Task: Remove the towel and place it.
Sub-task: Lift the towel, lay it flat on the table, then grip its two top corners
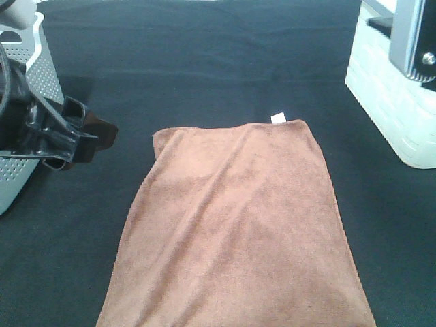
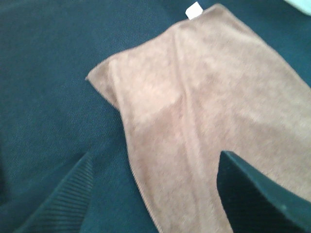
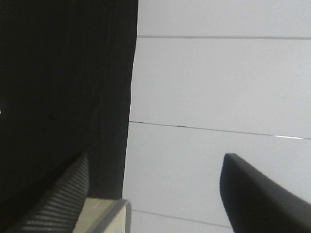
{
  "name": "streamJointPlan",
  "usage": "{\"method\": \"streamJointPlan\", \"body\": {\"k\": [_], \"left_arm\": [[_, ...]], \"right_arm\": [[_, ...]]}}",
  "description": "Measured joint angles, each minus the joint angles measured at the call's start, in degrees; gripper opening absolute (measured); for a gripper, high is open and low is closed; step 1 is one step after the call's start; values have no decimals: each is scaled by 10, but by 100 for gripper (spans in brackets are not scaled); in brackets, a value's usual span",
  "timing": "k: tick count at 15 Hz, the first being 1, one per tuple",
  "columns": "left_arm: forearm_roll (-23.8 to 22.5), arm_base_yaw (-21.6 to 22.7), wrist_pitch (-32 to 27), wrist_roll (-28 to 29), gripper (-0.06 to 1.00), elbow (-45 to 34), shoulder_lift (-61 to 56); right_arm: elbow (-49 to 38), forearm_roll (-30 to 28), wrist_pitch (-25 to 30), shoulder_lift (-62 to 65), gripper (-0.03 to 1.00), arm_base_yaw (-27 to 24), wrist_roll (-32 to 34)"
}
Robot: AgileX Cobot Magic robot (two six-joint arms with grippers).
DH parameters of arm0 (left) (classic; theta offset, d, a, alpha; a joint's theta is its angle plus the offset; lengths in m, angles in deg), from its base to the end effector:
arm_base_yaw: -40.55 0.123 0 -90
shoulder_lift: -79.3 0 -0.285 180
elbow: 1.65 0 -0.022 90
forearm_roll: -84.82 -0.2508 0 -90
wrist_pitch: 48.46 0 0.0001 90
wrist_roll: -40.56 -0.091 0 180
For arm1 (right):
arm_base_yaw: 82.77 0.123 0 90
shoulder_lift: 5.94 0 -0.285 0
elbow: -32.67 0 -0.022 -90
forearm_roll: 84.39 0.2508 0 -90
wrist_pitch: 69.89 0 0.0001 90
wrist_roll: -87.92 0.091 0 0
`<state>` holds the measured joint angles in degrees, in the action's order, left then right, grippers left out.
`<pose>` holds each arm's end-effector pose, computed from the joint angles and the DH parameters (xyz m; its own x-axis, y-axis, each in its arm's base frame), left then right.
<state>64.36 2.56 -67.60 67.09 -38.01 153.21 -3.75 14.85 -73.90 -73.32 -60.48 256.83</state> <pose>0.1915 -0.1363 0.2745 -0.5515 0.2746 -0.7877 0.4759 0.8791 -0.0268 0.2125 0.0804 0.3250 0.3237 -0.9449 0.0481 -0.2206 -0.1248 -0.9673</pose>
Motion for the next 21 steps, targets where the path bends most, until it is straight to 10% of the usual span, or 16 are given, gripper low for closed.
{"method": "streamJointPlan", "body": {"k": [3, 9, 16, 21], "left_arm": [[-2, 0, -13, 0, 68, 0, 0], [-16, 0, -18, -1, 68, 0, 0], [-26, 0, -17, -2, 68, 0, 0], [-26, 0, -17, -2, 68, 0, 0]], "right_arm": [[0, -23, 0, -4, 69, 0, -18], [0, -500, -154, -4, 69, 0, -265], [0, -861, -168, -4, 69, 0, -352], [0, -1141, -166, -10, 69, 0, -592]]}}
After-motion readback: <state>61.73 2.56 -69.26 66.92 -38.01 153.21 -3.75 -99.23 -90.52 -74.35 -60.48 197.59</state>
